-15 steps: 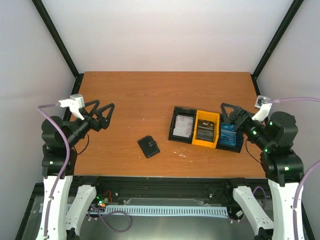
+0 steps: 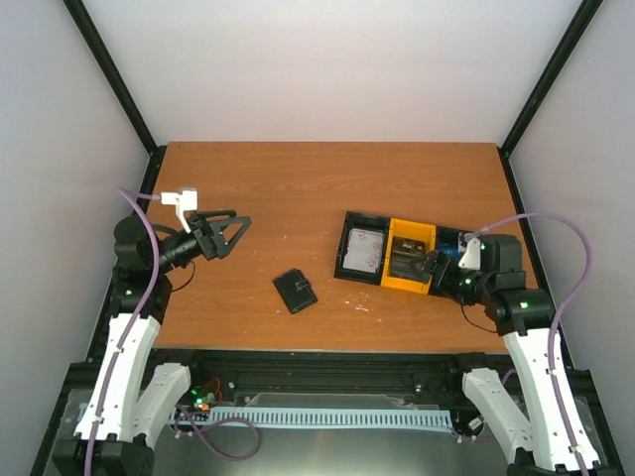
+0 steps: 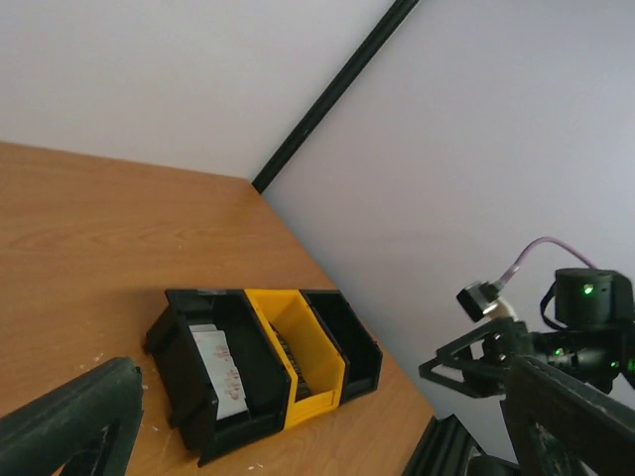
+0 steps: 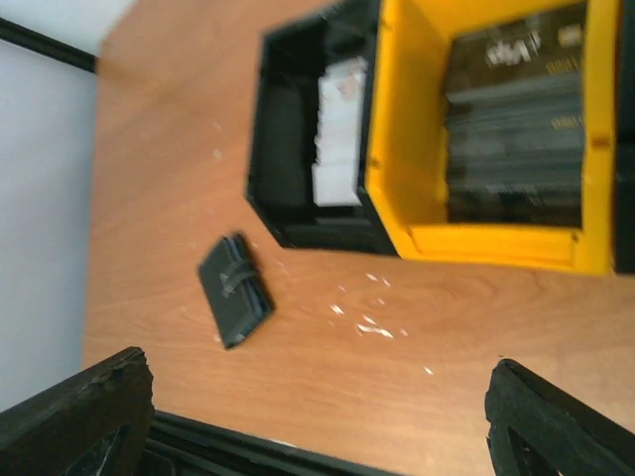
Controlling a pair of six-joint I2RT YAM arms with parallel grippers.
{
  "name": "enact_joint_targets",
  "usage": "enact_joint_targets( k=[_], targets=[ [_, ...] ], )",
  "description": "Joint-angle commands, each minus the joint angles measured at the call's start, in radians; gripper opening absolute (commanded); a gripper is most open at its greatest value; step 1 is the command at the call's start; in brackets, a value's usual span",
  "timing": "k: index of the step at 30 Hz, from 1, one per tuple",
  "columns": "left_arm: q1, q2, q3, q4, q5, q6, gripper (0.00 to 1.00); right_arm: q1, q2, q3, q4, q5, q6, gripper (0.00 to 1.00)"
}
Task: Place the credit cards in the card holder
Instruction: Adjust the storage box at the center of the board.
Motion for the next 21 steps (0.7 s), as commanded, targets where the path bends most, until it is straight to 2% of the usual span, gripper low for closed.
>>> enact_joint_targets(
  k=[1, 3, 6, 9, 12, 15, 21],
  targets=[
    [-0.002, 0.02, -0.005, 0.046, 0.035, -0.042, 1.0, 0.063, 0.007, -0.06, -0.072, 0.122, -0.002, 0.89],
    [-0.003, 0.038, -0.012, 0.037, 0.027, -0.047, 1.0, 0.124, 0.024, -0.092, -0.076, 0.196, 0.022, 0.86],
    [-0.004, 0.067, -0.031, 0.033, -0.009, -0.065, 1.0, 0.29, 0.083, -0.13, -0.057, 0.334, 0.104, 0.8],
    [-0.015, 0.117, -0.035, 0.042, -0.051, -0.089, 1.0, 0.505, 0.219, -0.122, -0.027, 0.481, 0.215, 0.79],
    [-0.065, 0.157, -0.028, 0.021, -0.139, -0.09, 1.0, 0.654, 0.385, -0.083, 0.009, 0.589, 0.296, 0.79],
    [-0.149, 0.196, -0.011, -0.056, -0.274, -0.086, 1.0, 0.715, 0.53, -0.048, 0.074, 0.618, 0.327, 0.8],
    [-0.265, 0.256, -0.038, -0.192, -0.452, -0.14, 1.0, 0.724, 0.745, 0.05, 0.196, 0.678, 0.301, 0.8]
  ],
)
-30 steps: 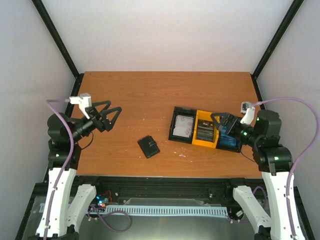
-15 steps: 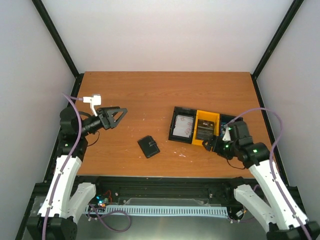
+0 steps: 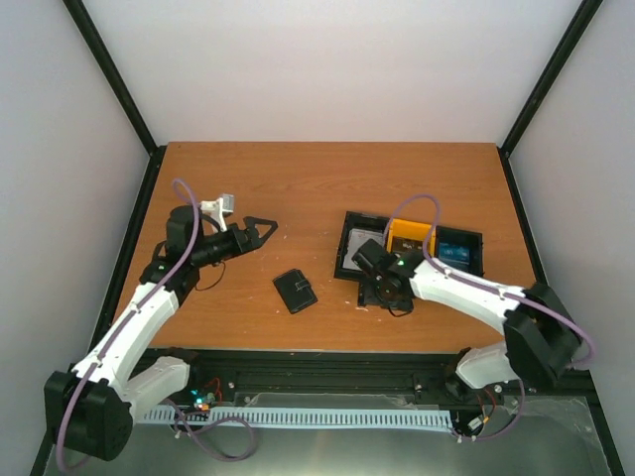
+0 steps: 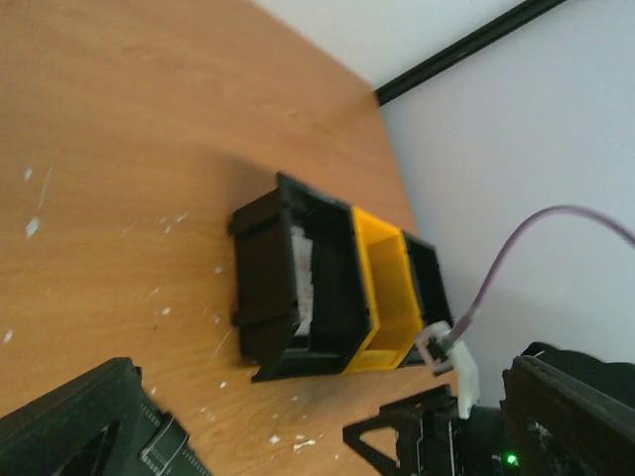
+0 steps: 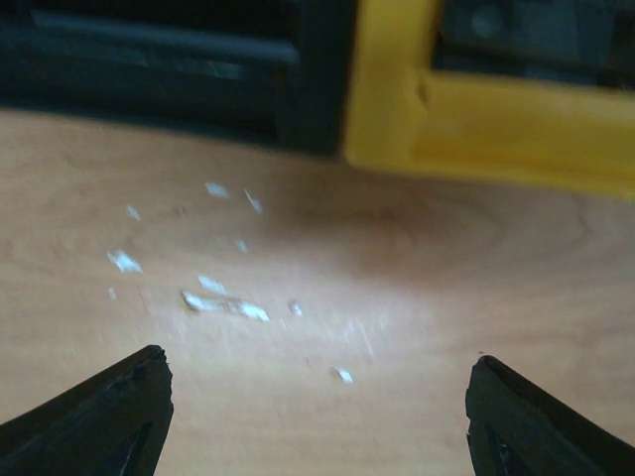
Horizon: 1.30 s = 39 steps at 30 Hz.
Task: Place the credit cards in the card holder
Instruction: Adjust the storage box at the center of the board.
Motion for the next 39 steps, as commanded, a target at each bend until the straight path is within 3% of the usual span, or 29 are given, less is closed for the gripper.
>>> enact_joint_targets(
  k=[1, 17, 25, 31, 35, 39],
  targets=[
    [-0.058, 0.031, -0.015, -0.111, -0.162, -0.06, 1.0, 0.01, 0.111, 0.099, 0.117, 0.124, 0.017, 0.8],
    [-0.076, 0.033, -0.192, -0.142, -0.146, -0.158, 1.0, -0.146, 0.342, 0.191, 0.255, 0.149, -0.111, 0.79],
    [-0.078, 0.051, -0.251, -0.092, -0.115, -0.192, 0.99, -0.199, 0.363, 0.225, 0.341, 0.017, -0.215, 0.79],
    [-0.087, 0.098, -0.301, 0.007, -0.072, -0.256, 0.81, -0.147, 0.286, 0.144, 0.466, -0.272, -0.229, 0.8],
    [-0.132, 0.179, -0.282, 0.041, -0.084, -0.266, 0.66, -0.102, 0.314, 0.124, 0.557, -0.383, -0.175, 0.79],
    [-0.205, 0.26, -0.256, 0.064, -0.117, -0.284, 0.58, -0.064, 0.348, 0.131, 0.639, -0.462, -0.162, 0.71]
  ],
)
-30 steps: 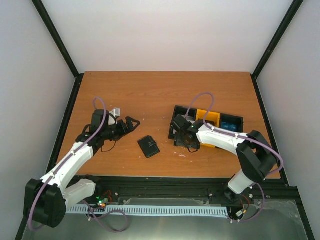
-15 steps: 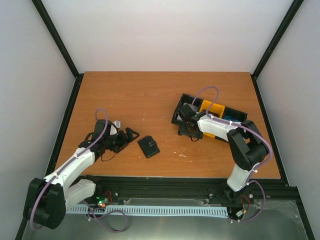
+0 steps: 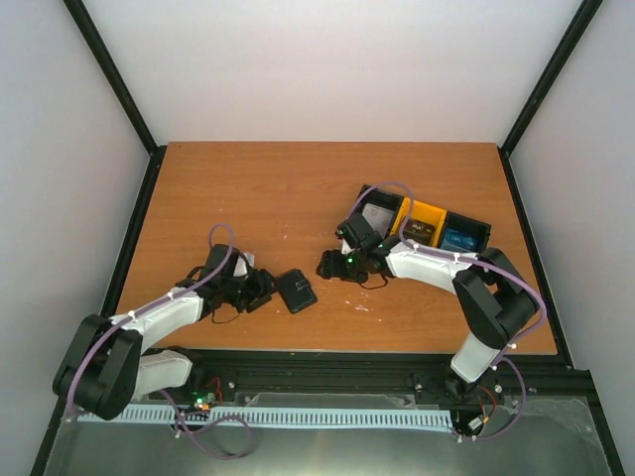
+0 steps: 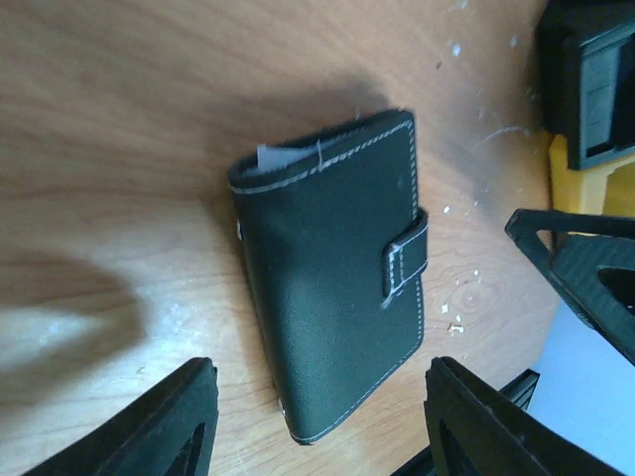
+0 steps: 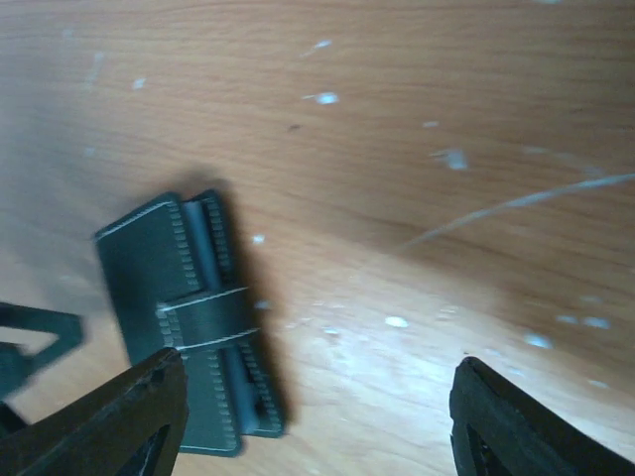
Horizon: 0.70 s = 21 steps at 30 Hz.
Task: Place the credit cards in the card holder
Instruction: Adjust the storage box at the center of the board, then pick up the card holder from the center of the board.
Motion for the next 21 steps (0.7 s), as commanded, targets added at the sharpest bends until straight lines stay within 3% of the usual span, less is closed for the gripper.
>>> enact_joint_targets(
  k=[1, 10, 21],
  targets=[
    [-0.077, 0.078, 0.043, 0.07, -0.023, -0.041, 0.56, 0.037, 0.04, 0.0, 0.135, -0.148, 0.02, 0.68],
    [-0.106, 0.16, 0.041, 0.135, -0.037, -0.058, 0.54, 0.067, 0.138, 0.044, 0.097, -0.23, -0.03, 0.39],
    [-0.106, 0.206, -0.003, 0.247, -0.005, -0.078, 0.53, 0.088, 0.22, 0.052, 0.065, -0.259, -0.039, 0.27]
  ],
)
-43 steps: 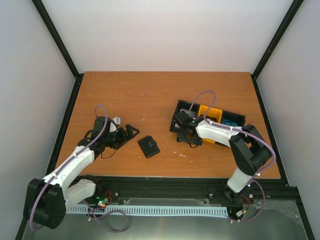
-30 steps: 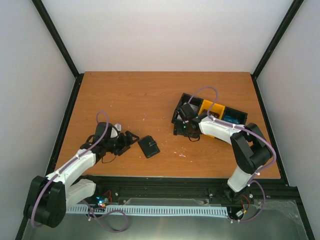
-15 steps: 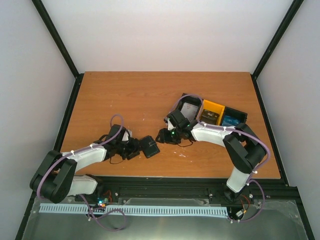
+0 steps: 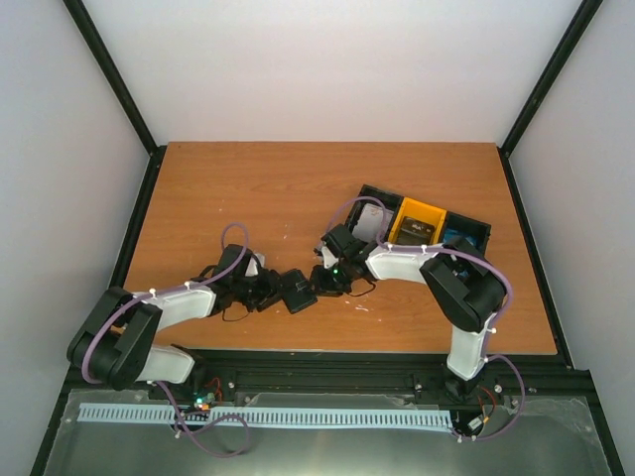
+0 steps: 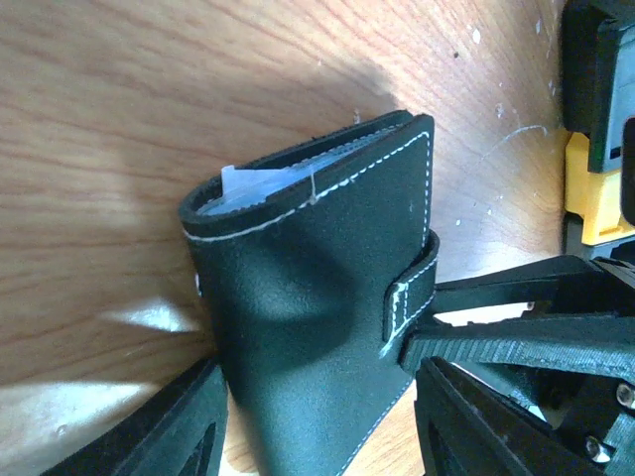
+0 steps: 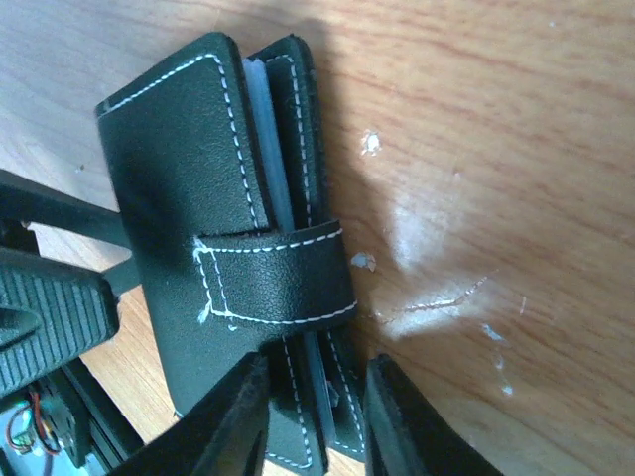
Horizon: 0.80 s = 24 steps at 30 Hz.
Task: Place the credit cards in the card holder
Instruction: Pick up the card holder from the center of the board.
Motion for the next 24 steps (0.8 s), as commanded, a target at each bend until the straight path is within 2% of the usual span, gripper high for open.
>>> enact_joint_targets(
  k=[1, 6, 12, 14, 16, 20, 23, 24],
  targets=[
    [-0.01, 0.02, -0.012, 0.083, 0.022, -0.008, 0.53, 0.01, 0.05, 0.017, -0.035, 0.004, -0.009, 0.25],
    [-0.011, 0.031, -0.026, 0.165, 0.054, -0.03, 0.55, 0.01, 0.09, 0.005, -0.016, -0.025, 0.014, 0.17],
    [-0.01, 0.053, -0.049, 0.304, 0.096, -0.057, 0.57, 0.009, 0.129, -0.025, 0.079, -0.124, 0.04, 0.16],
    [-0.01, 0.067, -0.037, 0.322, 0.106, -0.052, 0.54, 0.009, 0.143, -0.031, 0.113, -0.163, 0.052, 0.15],
    [-0.01, 0.076, -0.026, 0.326, 0.107, -0.04, 0.45, 0.008, 0.14, -0.03, 0.127, -0.182, 0.051, 0.16],
    [-0.01, 0.051, -0.02, 0.338, 0.082, -0.003, 0.2, -0.01, 0.1, -0.026, 0.118, -0.177, 0.038, 0.18],
    [-0.01, 0.027, 0.006, 0.315, 0.074, 0.077, 0.04, -0.052, 0.039, -0.03, 0.102, -0.157, 0.035, 0.22],
    [-0.01, 0.017, 0.018, 0.3, 0.071, 0.116, 0.01, -0.066, 0.011, -0.03, 0.09, -0.145, 0.033, 0.23]
  ],
)
